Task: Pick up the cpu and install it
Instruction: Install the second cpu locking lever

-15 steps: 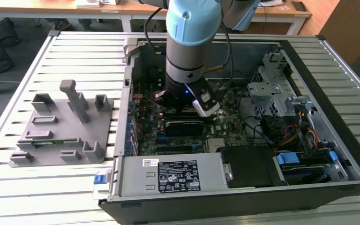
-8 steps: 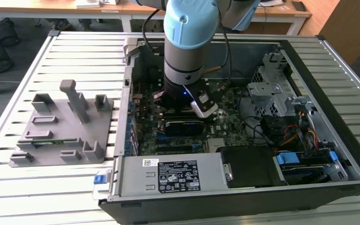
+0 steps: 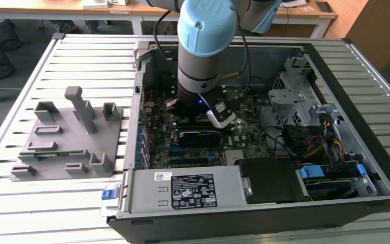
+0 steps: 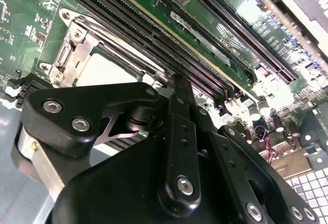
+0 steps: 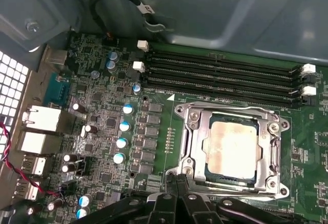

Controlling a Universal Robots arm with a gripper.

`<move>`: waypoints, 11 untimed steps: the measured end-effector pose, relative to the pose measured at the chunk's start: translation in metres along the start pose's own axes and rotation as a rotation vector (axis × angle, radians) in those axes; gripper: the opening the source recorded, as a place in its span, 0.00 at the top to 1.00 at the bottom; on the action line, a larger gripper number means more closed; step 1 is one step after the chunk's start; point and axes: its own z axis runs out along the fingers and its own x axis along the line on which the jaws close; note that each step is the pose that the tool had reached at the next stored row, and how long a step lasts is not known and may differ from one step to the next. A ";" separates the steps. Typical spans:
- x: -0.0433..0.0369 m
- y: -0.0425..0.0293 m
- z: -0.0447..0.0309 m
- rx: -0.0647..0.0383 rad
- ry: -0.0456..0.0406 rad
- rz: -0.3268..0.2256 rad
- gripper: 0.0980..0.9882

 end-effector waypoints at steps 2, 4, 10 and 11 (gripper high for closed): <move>0.0002 -0.0003 0.0006 -0.002 0.0004 -0.002 0.99; 0.0003 -0.0002 0.0018 -0.006 0.0001 -0.004 0.99; 0.0016 -0.0002 0.0029 -0.008 0.0009 -0.008 0.99; 0.0019 0.0001 0.0031 -0.008 0.0009 -0.009 0.99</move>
